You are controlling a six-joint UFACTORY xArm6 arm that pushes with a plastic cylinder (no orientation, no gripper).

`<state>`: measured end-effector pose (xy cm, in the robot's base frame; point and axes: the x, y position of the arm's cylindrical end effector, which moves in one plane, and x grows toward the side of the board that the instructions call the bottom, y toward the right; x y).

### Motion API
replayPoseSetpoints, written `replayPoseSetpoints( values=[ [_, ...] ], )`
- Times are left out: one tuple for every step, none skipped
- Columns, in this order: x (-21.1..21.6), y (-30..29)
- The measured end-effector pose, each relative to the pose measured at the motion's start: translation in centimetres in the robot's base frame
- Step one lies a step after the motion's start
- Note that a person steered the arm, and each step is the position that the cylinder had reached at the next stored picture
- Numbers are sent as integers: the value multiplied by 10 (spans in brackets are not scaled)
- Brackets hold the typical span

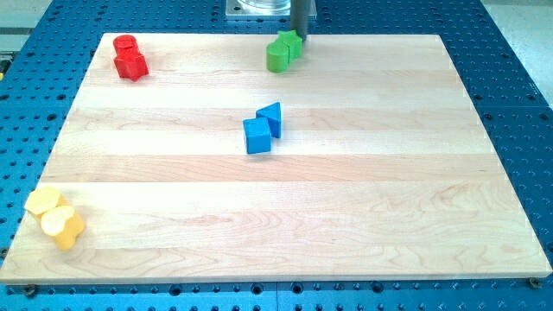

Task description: Slide the red blocks towards the left center of the board

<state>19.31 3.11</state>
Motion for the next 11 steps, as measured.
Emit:
replayPoseSetpoints(
  values=[
    [0,-25],
    [0,-45],
    [-1,-69],
    [-1,-83],
    [-1,-132],
    [-1,-209],
    [6,-254],
    [14,-286],
    [89,-280],
    [170,-263],
    [137,-278]
  ],
)
